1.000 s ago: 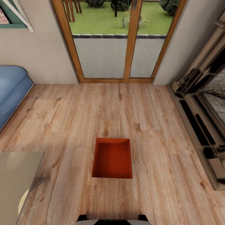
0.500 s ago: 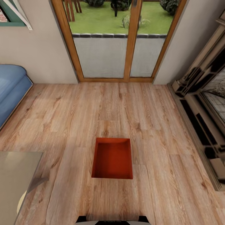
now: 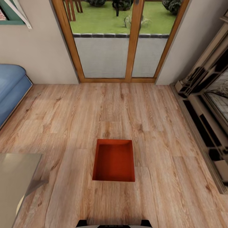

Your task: Move the two storage containers from the living room to the garage. In the garage, place one container on the floor and stack the other container on top of it (either order is fine).

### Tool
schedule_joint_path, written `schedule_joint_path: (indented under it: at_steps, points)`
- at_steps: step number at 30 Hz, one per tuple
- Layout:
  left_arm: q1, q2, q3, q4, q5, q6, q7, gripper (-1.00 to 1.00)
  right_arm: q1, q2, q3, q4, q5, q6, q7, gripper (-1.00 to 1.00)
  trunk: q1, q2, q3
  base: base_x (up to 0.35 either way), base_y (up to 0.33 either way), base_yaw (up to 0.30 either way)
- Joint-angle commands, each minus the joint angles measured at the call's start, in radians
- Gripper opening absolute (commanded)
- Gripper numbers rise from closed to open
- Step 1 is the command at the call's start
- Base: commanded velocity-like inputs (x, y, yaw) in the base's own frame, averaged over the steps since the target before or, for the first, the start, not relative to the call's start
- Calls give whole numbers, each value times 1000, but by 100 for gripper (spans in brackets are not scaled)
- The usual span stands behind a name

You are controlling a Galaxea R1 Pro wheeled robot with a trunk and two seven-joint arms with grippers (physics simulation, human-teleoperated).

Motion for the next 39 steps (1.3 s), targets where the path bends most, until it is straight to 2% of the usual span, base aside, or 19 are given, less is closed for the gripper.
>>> schedule_joint_path:
  at_steps: [1,39]
  points:
    - [0,0,-9,-1,7,0,4,100,0,0,8,1,-6,-3,-4,100,4,-8,-4,0,0,0]
    - [0,2,-9,2,7,1,5,100,0,0,5,1,-9,-5,-13,100,150,-274,-123,0,0,0]
